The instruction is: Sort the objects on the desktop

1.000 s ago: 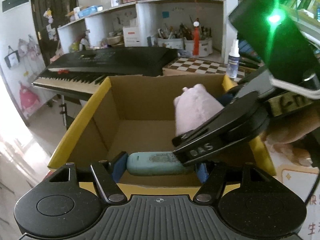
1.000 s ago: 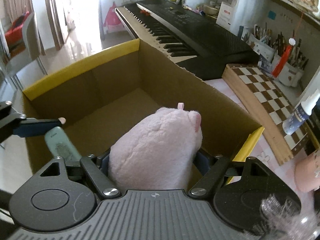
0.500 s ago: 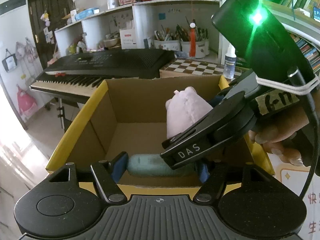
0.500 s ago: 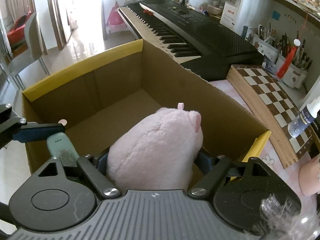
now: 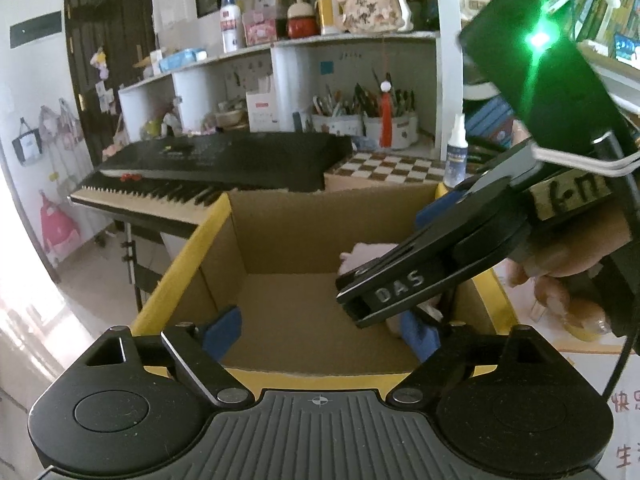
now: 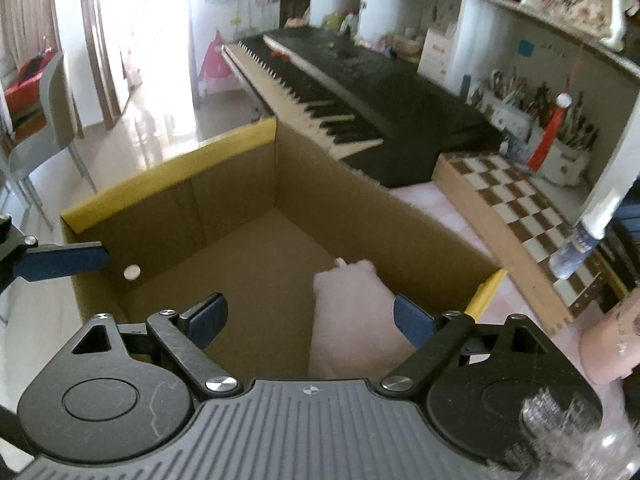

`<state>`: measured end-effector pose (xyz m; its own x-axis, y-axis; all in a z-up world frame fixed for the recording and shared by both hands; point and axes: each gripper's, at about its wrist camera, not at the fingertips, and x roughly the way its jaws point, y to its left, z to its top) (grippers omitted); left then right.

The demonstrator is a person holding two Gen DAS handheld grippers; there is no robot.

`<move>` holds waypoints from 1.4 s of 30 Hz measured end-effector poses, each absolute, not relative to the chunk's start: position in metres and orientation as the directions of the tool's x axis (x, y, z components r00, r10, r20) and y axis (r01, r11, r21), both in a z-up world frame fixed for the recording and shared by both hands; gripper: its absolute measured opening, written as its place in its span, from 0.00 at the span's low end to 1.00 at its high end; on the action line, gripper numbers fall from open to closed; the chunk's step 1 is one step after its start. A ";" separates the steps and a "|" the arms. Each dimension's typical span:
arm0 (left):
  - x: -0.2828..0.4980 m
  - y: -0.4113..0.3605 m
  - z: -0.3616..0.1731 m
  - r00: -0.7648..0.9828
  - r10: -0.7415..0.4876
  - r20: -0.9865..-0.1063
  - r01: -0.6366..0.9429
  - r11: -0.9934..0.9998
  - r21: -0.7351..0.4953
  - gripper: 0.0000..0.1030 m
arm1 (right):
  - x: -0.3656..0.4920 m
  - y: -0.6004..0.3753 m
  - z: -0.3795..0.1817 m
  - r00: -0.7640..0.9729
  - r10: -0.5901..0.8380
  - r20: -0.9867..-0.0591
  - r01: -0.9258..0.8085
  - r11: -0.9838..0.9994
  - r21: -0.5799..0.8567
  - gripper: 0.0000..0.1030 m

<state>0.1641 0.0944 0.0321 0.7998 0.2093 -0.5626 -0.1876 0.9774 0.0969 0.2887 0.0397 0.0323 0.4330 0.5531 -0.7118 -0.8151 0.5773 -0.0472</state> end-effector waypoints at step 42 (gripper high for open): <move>0.008 0.119 0.053 0.865 0.177 -0.469 -0.235 0.970 -0.067 0.91 | 0.052 -0.119 0.044 0.837 0.216 -0.502 -0.203 0.976 0.083 0.87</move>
